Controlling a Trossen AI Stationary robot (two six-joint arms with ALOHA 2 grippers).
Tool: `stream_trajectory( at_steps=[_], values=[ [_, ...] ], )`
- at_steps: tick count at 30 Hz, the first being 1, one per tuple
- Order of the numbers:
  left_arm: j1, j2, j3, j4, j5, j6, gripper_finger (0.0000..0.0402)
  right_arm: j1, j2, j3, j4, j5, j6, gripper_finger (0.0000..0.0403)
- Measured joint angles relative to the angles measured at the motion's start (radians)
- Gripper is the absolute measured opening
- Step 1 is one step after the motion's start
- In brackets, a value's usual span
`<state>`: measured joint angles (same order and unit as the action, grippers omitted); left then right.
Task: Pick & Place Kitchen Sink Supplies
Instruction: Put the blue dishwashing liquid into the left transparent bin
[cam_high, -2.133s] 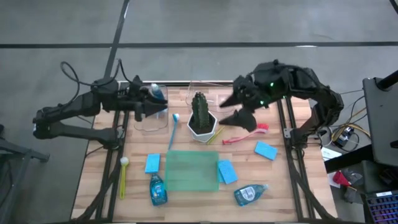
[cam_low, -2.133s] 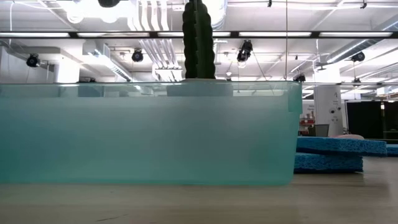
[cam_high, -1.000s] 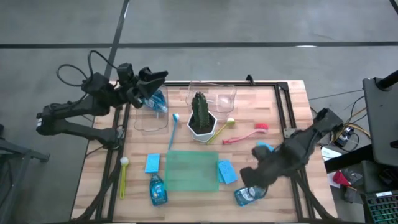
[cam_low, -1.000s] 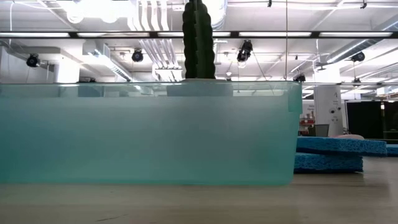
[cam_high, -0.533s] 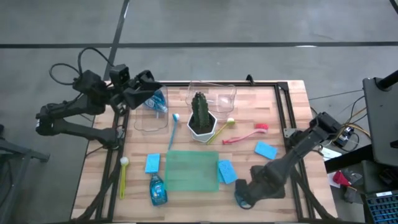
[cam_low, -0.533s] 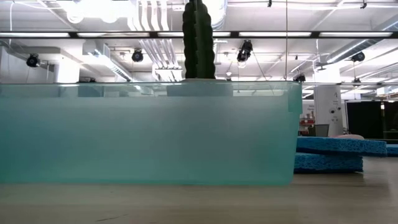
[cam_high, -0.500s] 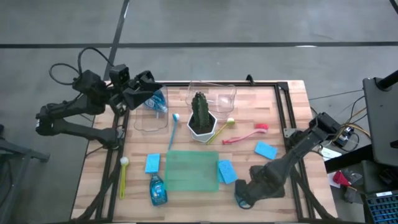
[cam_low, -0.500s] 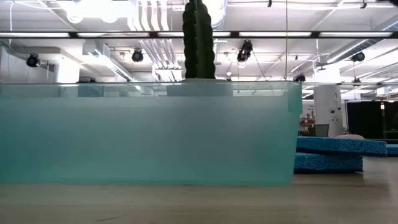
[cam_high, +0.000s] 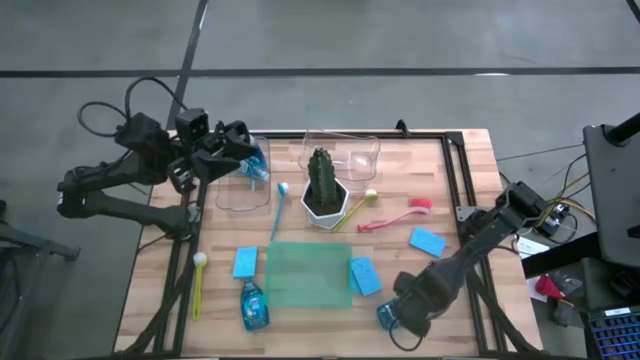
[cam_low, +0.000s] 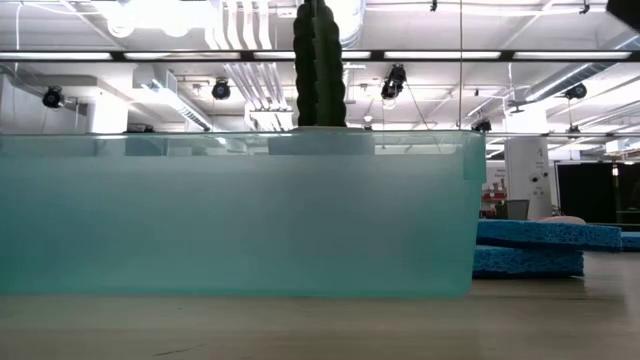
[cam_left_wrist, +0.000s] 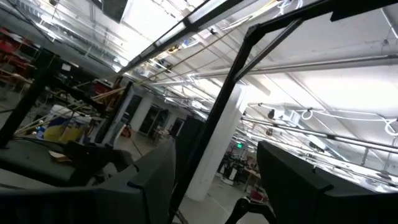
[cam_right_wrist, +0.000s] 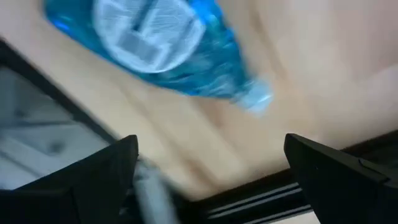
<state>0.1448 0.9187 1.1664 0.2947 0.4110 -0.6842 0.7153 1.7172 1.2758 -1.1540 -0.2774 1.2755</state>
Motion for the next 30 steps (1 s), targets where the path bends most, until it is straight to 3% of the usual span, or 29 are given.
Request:
stream_trajectory(
  at_steps=[11,22,26,30],
  values=[
    [0.000,0.018,-0.002,-0.001,-0.055,-0.010,0.0218,0.002,-0.001,-0.175,0.109,0.015,-0.397,0.0400],
    [0.000,0.042,-0.002,0.000,-0.106,-0.013,0.0218,0.000,-0.001,-0.293,0.325,0.016,-0.472,0.0394],
    [0.000,0.055,-0.002,0.000,-0.106,-0.028,0.0218,0.000,-0.001,-0.321,0.365,0.016,-0.490,0.0355],
    [0.000,0.063,-0.002,0.000,-0.106,-0.035,0.0218,-0.001,-0.002,-0.334,0.373,0.021,-0.485,0.0286]
  ],
)
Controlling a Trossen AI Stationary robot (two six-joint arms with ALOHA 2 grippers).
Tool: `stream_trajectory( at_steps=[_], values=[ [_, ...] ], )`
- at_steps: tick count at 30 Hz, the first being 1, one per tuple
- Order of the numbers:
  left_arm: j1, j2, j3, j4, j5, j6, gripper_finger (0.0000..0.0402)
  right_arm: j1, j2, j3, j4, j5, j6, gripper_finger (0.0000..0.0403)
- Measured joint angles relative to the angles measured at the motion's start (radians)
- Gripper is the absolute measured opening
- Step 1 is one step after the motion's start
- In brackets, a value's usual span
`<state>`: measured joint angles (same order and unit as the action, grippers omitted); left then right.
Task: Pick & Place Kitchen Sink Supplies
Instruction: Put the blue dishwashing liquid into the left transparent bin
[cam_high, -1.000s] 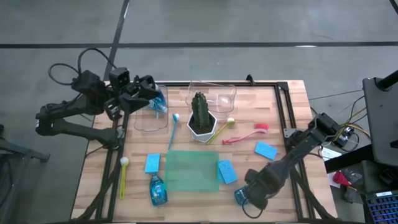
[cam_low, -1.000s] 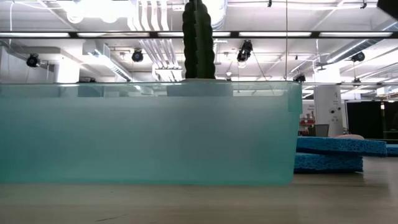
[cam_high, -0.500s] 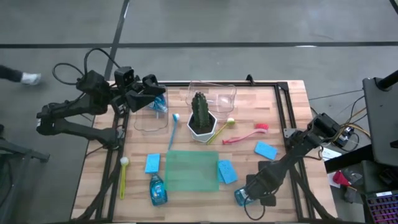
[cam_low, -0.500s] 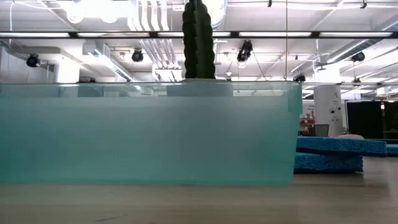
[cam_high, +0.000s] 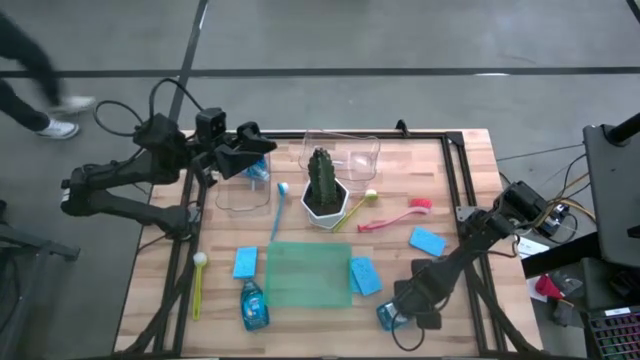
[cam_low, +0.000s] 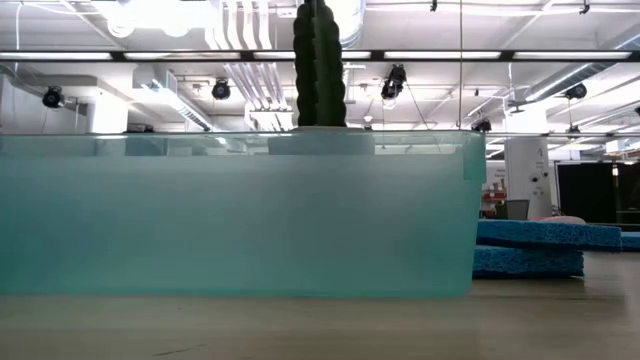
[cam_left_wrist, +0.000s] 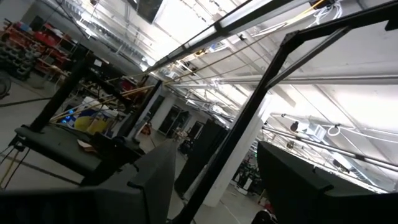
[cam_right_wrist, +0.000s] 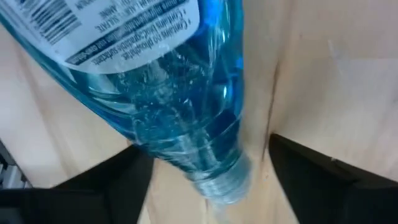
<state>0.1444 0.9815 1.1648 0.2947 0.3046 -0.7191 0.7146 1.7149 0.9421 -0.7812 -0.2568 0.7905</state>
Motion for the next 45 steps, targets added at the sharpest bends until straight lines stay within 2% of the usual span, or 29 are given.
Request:
stream_trajectory(
  at_steps=[7,9,18,26,31,38,41,45],
  values=[
    [0.000,0.008,0.000,0.000,0.001,-0.018,0.0218,-0.004,0.001,0.027,0.015,-0.007,0.016,0.0144],
    [0.000,0.012,0.000,-0.001,0.007,-0.034,0.0218,-0.006,0.001,0.042,0.009,-0.003,0.022,0.0122],
    [0.000,0.037,0.000,-0.016,0.084,-0.105,0.0218,-0.028,-0.003,0.193,-0.056,-0.030,0.071,0.0122],
    [-0.003,0.055,-0.001,-0.146,0.236,-0.058,0.0218,-0.082,-0.005,0.426,-0.083,-0.089,0.117,0.0131],
    [-0.049,0.053,-0.001,-0.172,0.240,0.085,0.0218,-0.147,-0.006,0.577,-0.083,-0.119,0.170,0.0129],
    [-0.145,0.049,0.050,-0.191,0.245,0.398,0.0218,-0.234,-0.006,0.747,-0.077,-0.142,0.250,0.0129],
    [-0.173,0.049,0.091,-0.264,0.240,0.472,0.0218,-0.269,-0.006,0.807,-0.072,-0.142,0.294,0.0129],
    [-0.193,0.049,0.160,-0.461,0.184,0.592,0.0218,-0.319,-0.006,0.870,-0.018,-0.155,0.372,0.0129]
  ],
)
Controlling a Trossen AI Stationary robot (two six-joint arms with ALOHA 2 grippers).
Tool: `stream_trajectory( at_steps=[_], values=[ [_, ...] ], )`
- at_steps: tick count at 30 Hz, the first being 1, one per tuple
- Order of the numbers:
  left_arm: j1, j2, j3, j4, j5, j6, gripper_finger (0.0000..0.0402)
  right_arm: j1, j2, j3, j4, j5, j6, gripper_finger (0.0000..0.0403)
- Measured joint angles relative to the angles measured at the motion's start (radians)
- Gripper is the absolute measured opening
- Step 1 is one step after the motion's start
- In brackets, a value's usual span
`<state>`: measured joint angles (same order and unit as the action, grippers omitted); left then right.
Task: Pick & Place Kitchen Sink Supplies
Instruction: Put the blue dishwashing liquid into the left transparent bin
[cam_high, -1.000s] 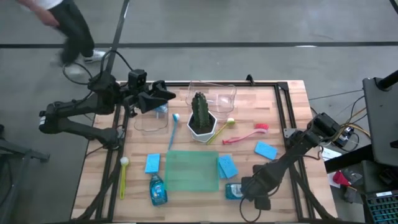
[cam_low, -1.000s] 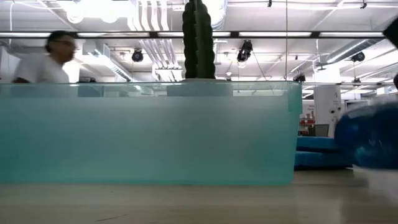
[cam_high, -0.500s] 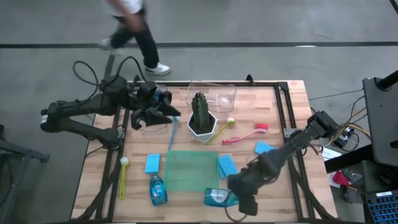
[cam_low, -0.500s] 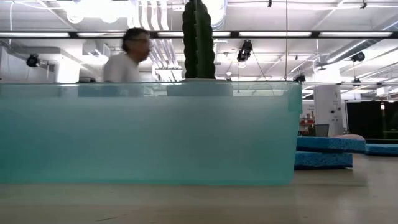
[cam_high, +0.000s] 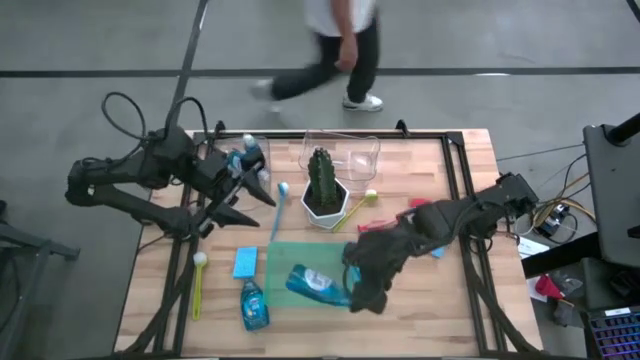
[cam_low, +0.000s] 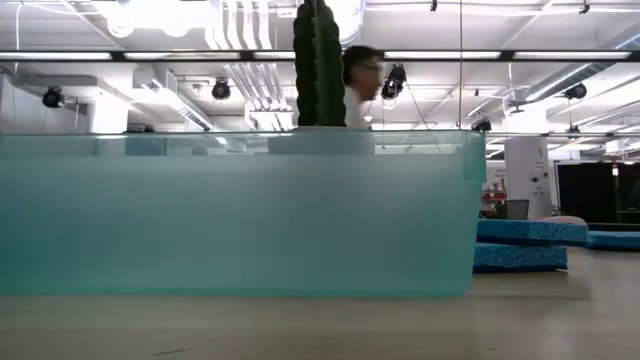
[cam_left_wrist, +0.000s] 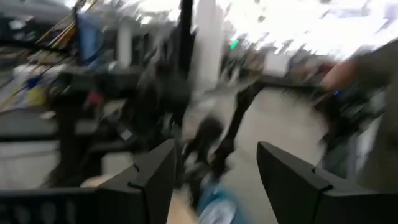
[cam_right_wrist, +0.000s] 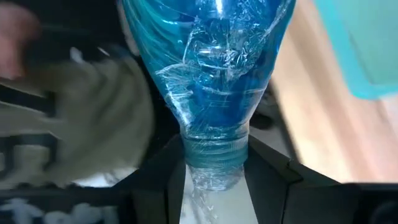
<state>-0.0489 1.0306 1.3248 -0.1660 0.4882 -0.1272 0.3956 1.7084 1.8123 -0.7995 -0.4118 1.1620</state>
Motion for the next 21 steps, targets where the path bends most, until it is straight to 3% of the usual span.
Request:
stream_trajectory(
  at_steps=[7,12,17,21],
  values=[
    [-0.055,0.018,0.146,-0.335,-0.233,0.206,0.0218,-0.088,0.000,0.057,0.089,-0.043,0.257,0.0129],
    [-0.118,0.049,0.243,-0.518,-0.342,0.311,0.0218,-0.142,0.002,0.059,0.144,-0.071,0.380,0.0129],
    [-0.181,0.095,0.282,-0.619,-0.467,0.320,0.0218,-0.190,0.002,0.040,0.263,-0.089,0.463,0.0130],
    [-0.202,0.129,0.293,-0.641,-0.484,0.326,0.0218,-0.214,0.003,0.030,0.249,-0.095,0.485,0.0130]
  ],
)
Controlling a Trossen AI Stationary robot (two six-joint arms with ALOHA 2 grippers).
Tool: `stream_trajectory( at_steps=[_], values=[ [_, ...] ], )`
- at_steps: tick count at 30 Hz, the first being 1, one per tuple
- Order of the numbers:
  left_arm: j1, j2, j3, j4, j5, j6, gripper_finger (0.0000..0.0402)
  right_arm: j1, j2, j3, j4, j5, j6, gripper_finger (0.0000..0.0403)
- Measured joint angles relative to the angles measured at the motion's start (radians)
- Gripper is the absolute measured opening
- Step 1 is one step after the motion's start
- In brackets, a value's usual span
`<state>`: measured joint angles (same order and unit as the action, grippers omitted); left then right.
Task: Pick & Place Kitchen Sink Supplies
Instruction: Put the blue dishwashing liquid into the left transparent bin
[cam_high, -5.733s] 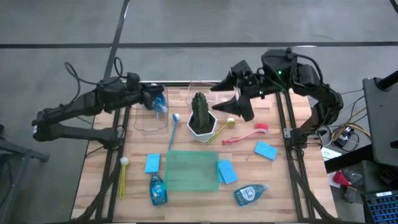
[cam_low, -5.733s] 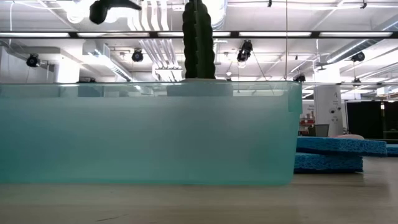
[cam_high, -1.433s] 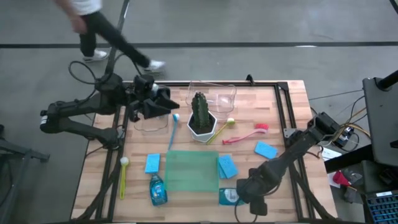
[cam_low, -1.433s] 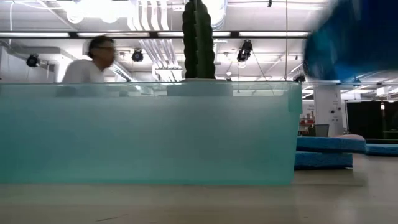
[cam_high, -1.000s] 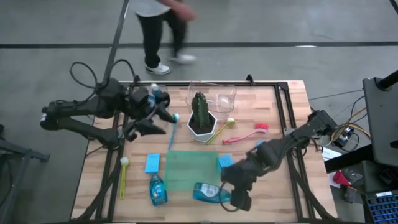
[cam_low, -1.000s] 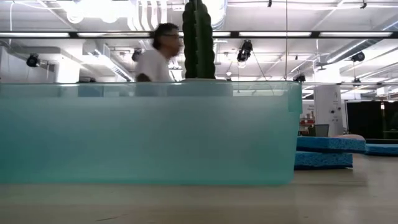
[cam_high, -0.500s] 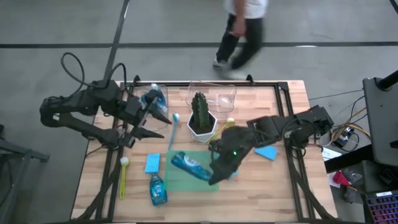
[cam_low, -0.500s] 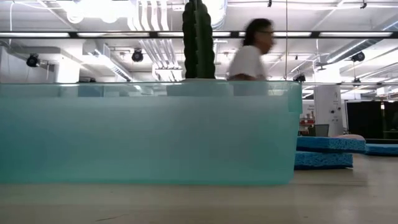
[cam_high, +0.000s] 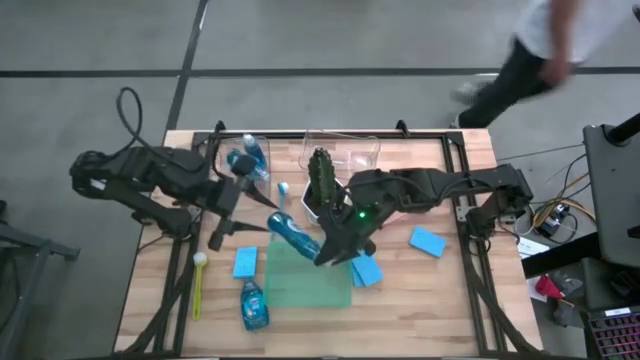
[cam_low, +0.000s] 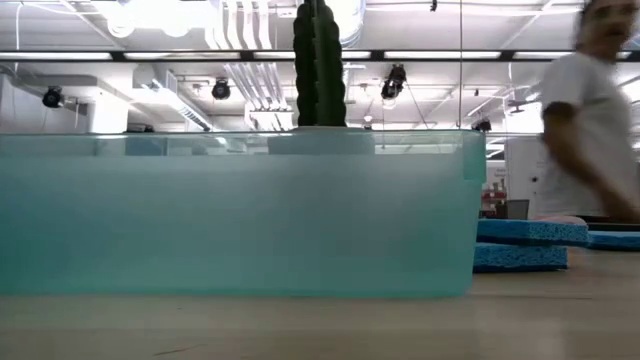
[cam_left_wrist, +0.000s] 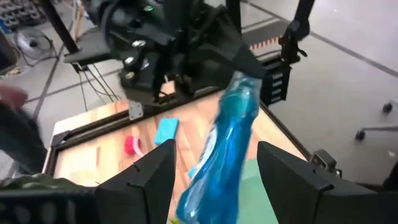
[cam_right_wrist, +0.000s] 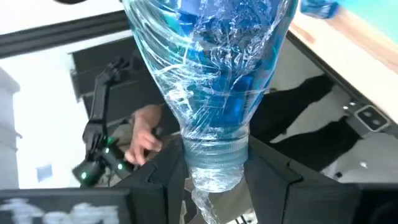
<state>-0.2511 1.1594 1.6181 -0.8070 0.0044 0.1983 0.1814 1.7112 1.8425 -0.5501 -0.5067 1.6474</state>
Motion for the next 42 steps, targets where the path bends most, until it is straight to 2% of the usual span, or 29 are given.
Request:
stream_trajectory(
  at_steps=[11,19,22,31,42],
  values=[
    [-0.015,0.089,0.030,-0.137,-0.021,0.019,0.0218,-0.033,0.003,-0.006,0.008,-0.026,0.021,0.0130],
    [-0.021,0.134,0.034,-0.153,-0.148,0.047,0.0218,-0.034,0.003,-0.006,0.009,-0.051,0.028,0.0130],
    [-0.021,0.148,0.034,-0.151,-0.155,0.044,0.0218,-0.035,0.003,-0.006,0.007,-0.051,0.029,0.0130],
    [-0.021,0.186,0.034,-0.146,-0.075,0.007,0.0218,-0.039,0.003,-0.006,0.022,-0.069,0.014,0.0130],
    [-0.023,0.188,0.033,-0.145,-0.055,-0.025,0.0216,-0.052,0.002,-0.006,0.065,-0.067,0.002,0.0130]
  ],
)
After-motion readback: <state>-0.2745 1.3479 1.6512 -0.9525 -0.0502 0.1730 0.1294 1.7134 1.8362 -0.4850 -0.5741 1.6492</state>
